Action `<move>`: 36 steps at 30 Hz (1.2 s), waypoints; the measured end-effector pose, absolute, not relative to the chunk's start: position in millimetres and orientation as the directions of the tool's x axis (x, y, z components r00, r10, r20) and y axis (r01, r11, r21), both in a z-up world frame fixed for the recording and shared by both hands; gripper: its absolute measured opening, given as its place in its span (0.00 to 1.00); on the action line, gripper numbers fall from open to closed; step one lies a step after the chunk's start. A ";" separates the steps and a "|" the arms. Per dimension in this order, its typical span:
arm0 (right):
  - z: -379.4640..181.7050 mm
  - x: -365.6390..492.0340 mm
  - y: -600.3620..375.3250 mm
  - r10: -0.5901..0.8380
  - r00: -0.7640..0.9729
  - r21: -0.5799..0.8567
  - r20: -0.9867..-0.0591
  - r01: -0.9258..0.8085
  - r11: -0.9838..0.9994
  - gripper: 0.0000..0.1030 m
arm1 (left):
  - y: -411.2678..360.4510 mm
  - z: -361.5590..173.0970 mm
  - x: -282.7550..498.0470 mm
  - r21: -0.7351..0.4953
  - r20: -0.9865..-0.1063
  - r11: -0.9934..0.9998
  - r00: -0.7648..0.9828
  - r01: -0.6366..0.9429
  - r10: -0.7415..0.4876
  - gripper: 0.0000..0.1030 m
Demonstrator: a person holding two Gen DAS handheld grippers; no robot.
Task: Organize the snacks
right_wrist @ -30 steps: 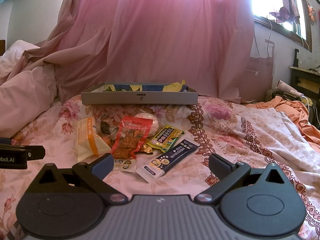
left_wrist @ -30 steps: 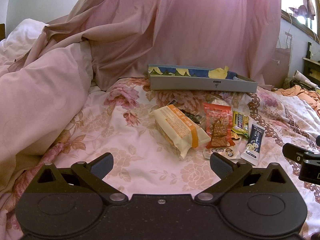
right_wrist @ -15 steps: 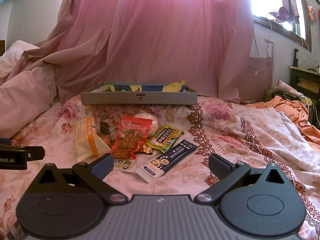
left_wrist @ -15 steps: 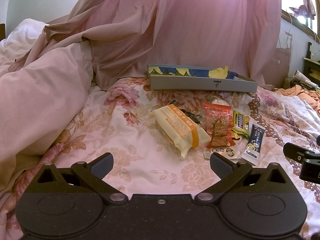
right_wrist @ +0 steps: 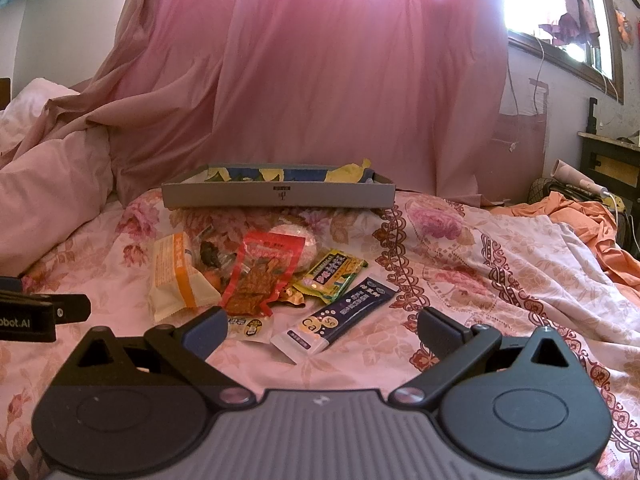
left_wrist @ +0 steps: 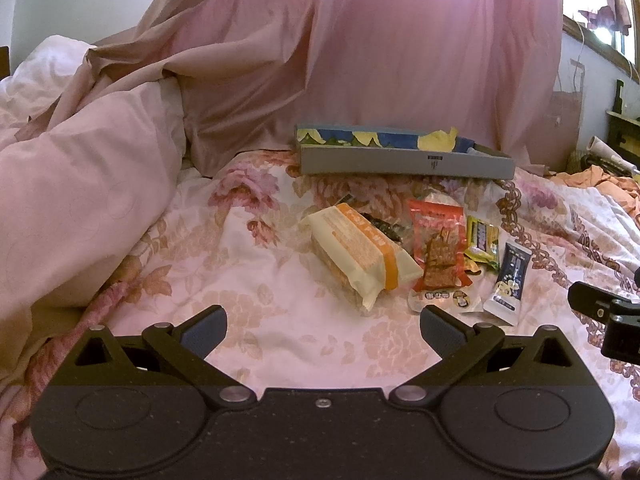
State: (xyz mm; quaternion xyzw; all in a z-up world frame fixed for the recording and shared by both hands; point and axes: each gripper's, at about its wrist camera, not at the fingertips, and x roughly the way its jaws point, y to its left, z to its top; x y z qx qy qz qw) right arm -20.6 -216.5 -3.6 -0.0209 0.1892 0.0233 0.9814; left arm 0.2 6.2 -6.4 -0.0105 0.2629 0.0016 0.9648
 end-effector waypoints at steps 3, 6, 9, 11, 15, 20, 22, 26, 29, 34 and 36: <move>-6.5 -18.2 -217.8 0.041 0.924 -0.034 -0.380 -0.058 0.998 1.00 | 5.6 -9.3 2.1 -0.011 -0.519 1.000 0.855 -0.016 0.008 0.99; -11.5 -16.1 -215.2 0.046 0.917 -0.032 -0.397 -0.063 0.998 1.00 | 6.4 -9.2 8.1 -0.015 -0.539 0.999 0.842 -0.028 0.015 0.99; -5.6 -13.6 -219.0 0.066 0.913 -0.013 -0.404 -0.078 0.997 1.00 | 9.0 -8.0 15.7 -0.019 -0.553 0.999 0.833 -0.051 0.032 0.99; -3.3 -10.8 -220.6 0.074 0.914 -0.009 -0.400 -0.084 0.996 1.00 | 11.3 -7.5 21.9 -0.028 -0.561 0.998 0.827 -0.055 0.029 0.99; -2.9 -1.5 -221.6 0.108 0.907 0.004 -0.407 -0.116 0.993 1.00 | 11.6 -7.4 36.4 -0.033 -0.561 0.998 0.827 -0.051 0.024 0.99; -3.0 15.5 -220.1 0.160 0.896 -0.009 -0.414 -0.180 0.984 1.00 | 7.3 -5.2 61.7 -0.057 -0.560 0.998 0.828 -0.028 -0.008 0.99; -3.9 25.5 -218.2 0.178 0.890 -0.014 -0.421 -0.202 0.979 1.00 | 6.5 -4.7 74.0 -0.081 -0.566 0.996 0.824 -0.032 -0.020 0.99; -10.4 48.8 -210.4 0.209 0.870 -0.039 -0.446 -0.252 0.967 1.00 | 3.9 -7.0 101.3 -0.101 -0.585 0.994 0.811 -0.047 -0.021 0.99; -15.4 68.5 -201.3 0.210 0.855 -0.051 -0.474 -0.264 0.963 1.00 | 3.4 -10.2 120.2 -0.117 -0.609 0.991 0.793 -0.061 -0.023 0.99; -25.8 100.8 -194.5 0.161 0.846 -0.033 -0.509 -0.206 0.978 1.00 | 2.5 -14.5 152.2 -0.141 -0.636 0.986 0.771 -0.090 -0.021 0.99; -31.6 112.4 -192.2 0.144 0.835 -0.033 -0.531 -0.191 0.981 1.00 | 0.5 -15.9 165.4 -0.150 -0.650 0.983 0.760 -0.107 -0.016 0.99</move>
